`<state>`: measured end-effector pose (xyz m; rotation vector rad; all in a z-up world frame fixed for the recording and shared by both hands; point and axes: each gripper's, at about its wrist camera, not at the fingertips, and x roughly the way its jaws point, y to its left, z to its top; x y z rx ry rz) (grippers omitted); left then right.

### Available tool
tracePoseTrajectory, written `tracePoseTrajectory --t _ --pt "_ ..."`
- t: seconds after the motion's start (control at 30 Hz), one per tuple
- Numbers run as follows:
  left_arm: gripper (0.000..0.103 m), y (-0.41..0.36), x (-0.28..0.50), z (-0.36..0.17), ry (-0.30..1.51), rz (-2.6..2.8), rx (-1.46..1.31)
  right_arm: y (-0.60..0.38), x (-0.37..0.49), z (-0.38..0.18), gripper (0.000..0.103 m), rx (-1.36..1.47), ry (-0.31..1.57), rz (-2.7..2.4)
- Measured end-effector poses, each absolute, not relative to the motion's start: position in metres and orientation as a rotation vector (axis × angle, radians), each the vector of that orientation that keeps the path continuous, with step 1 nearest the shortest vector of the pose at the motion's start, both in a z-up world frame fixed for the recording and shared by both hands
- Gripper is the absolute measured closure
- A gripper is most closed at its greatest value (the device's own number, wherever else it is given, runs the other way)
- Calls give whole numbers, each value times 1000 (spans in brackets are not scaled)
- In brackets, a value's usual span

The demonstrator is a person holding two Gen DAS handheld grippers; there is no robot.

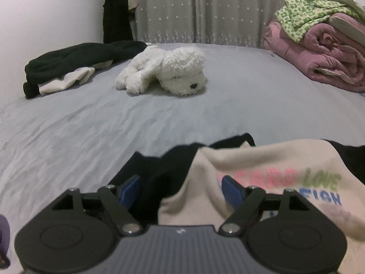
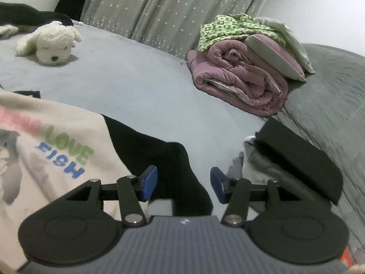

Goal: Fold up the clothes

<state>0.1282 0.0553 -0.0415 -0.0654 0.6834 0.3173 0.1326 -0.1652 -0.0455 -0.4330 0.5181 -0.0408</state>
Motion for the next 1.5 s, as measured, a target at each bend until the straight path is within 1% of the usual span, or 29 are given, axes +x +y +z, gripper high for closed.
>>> tracePoseTrajectory --t 0.3,0.37,0.57,0.73,0.87,0.93,1.03,1.1,1.17,1.23,1.5 --pt "20 58 90 -41 783 267 -120 -184 100 -33 45 -318 563 -56" --pt "19 60 80 -42 805 253 -143 -189 93 -31 42 -276 578 -59" --pt "18 67 53 -47 855 210 -201 -200 70 -32 40 -176 627 -49" --pt "14 73 30 -51 860 179 -255 -208 58 -40 34 -101 669 -38" --pt "8 76 18 -58 868 162 -252 -213 49 -50 29 -52 697 -20" --pt "8 78 15 -62 885 157 -250 -216 44 -55 29 -49 716 -10" --pt "4 81 10 -64 887 132 -263 -221 42 -57 29 -53 767 9" --pt "1 79 8 -64 890 98 -256 -226 37 -52 26 -50 757 34" --pt "1 78 6 -64 894 63 -248 -233 31 -47 14 -46 732 44" --pt "1 75 5 -64 896 58 -238 -237 28 -46 10 -52 730 53" --pt "1 74 -3 -63 907 5 -234 -252 22 -54 9 -88 779 90"
